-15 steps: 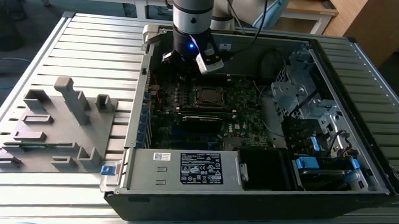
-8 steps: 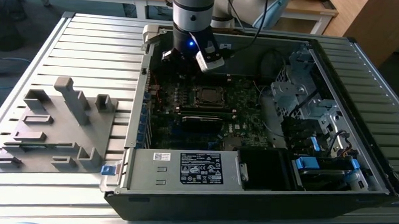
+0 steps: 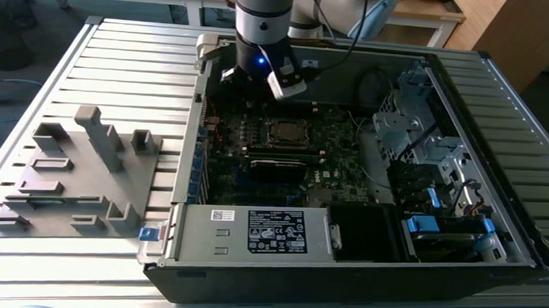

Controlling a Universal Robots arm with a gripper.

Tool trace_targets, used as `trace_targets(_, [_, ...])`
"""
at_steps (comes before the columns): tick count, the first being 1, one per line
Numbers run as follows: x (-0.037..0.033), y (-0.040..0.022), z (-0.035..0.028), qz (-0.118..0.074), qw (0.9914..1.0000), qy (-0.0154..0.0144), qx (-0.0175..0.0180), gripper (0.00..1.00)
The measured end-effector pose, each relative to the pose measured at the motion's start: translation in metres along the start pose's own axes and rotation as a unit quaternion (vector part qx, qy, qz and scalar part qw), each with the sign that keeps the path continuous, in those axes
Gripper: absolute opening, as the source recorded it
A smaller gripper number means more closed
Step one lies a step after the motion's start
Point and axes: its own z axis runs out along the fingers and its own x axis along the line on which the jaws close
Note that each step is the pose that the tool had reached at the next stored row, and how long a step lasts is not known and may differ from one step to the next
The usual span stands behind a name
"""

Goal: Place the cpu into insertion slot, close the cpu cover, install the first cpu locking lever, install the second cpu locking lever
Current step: 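Install the first cpu locking lever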

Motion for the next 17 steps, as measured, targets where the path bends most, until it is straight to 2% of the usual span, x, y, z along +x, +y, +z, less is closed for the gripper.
trace_targets(2, [0.001,-0.0006,-0.0001,0.0,0.99993,0.0,-0.0118,0.11])
trace_targets(4, [0.0019,-0.0011,-0.0001,0.0,0.99977,0.0,-0.0216,0.11])
trace_targets(5, [0.0022,-0.0012,-0.0001,0.0,0.99972,0.0,-0.0235,0.11])
trace_targets(10, [0.0064,-0.0017,-0.0002,0.0,0.99966,-0.0001,-0.0261,0.11])
trace_targets(11, [0.0075,-0.0017,-0.0002,0.0,0.9996,-0.0001,-0.0282,0.11])
trace_targets(12, [0.0081,-0.0018,-0.0002,0.0,0.99942,0.0,-0.0342,0.11])
trace_targets(14, [0.0091,-0.002,-0.0003,0.001,0.9988,-0.0001,-0.049,0.11])
trace_targets(15, [0.0093,-0.0022,-0.0003,0.001,0.99854,-0.0001,-0.0541,0.11])
trace_targets(17, [0.0094,-0.0021,-0.0002,0.001,0.99846,-0.0001,-0.0554,0.11])
